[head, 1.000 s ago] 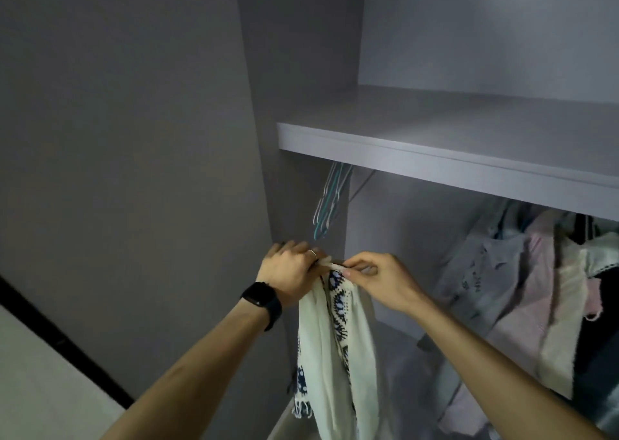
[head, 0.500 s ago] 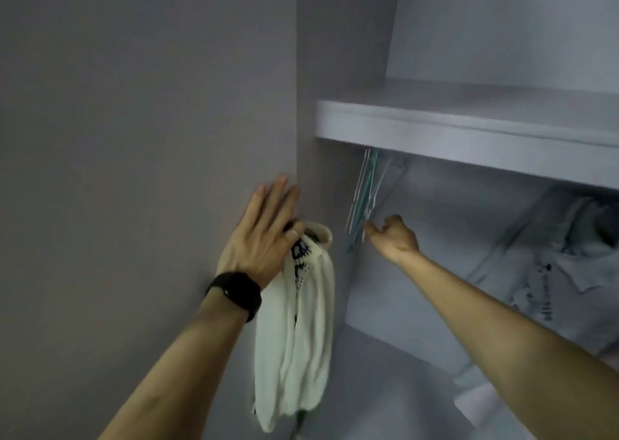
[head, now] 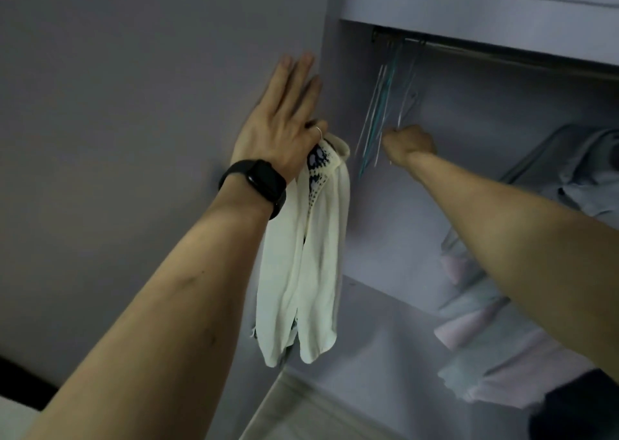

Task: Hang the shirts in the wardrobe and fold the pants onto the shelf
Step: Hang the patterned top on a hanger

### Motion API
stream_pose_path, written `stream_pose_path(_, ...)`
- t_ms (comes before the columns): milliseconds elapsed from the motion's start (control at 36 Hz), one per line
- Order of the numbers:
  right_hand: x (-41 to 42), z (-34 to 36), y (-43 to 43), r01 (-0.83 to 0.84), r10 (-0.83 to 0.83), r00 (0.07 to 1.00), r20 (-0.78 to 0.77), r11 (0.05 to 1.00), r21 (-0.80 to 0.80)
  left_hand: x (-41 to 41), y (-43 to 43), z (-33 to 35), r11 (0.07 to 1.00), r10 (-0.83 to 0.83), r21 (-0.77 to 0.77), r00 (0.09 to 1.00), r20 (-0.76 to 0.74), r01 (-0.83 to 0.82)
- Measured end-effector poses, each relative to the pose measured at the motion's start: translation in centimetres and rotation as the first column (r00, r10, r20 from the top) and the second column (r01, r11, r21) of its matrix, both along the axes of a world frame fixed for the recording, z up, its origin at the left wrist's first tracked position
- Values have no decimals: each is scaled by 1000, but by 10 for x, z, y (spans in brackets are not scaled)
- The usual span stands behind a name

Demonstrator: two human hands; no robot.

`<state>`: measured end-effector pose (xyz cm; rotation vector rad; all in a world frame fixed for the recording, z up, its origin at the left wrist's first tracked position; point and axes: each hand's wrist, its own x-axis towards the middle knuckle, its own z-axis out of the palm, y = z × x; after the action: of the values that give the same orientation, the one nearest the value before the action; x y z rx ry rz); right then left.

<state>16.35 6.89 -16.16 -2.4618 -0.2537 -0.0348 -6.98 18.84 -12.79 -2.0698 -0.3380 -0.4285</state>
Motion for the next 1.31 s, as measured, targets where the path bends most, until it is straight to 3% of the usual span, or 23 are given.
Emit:
stream_pose_path(250,-7,31,-42,185,-188,977,105,982,34,-5,0,0,994,69,-74,994,-88,-76)
stream_pose_path(389,-25,46,-98,171,-170,977,130,985,1,-7,-7,8,962,100,-242,986,-130,-130)
stream_pose_path(444,-37,41,-122,136,-131,981,144,990,-29,-10,-10,11,925,49,-373,996,-78,-74)
stream_pose_path(500,-49,35,-153,117,-109,981,161,992,-42,-11,-18,19,814,-80,-570,994,78,111)
stream_pose_path(556,-60,30,-182,105,-97,979,181,994,-33,-9,-29,23,677,-109,-687,960,260,263)
stream_pose_path(667,-85,20,-242,36,-54,991,119,988,148,-6,-77,24,276,-23,-910,949,315,309)
stream_pose_path(750,-110,9,-278,-3,8,1000,-15,961,278,-4,-111,14,185,-95,-926,944,316,329)
stream_pose_path(833,-136,1,-306,0,126,969,-211,859,512,-1,-145,-4,124,-216,-968,959,186,216)
stream_pose_path(944,-162,-7,-324,6,290,897,-333,747,665,0,-175,-36,156,-315,-986,949,9,60)
stream_pose_path(1056,-178,-23,-336,-9,408,832,-376,687,727,1,-189,-63,164,-262,-985,965,5,50)
stream_pose_path(1111,-186,-34,-341,-44,396,841,-369,730,682,-1,-194,-70,130,-238,-990,971,13,45)
stream_pose_path(1139,-189,-40,-344,-136,378,872,-311,796,589,-2,-197,-72,134,-235,-990,972,14,46)
stream_pose_path(1222,-195,-45,-348,-302,412,882,-229,866,398,-6,-205,-76,270,-296,-961,955,-17,67)
stream_pose_path(1306,-190,-36,-338,-280,472,828,-304,817,504,-9,-222,-78,410,-390,-910,914,-107,68)
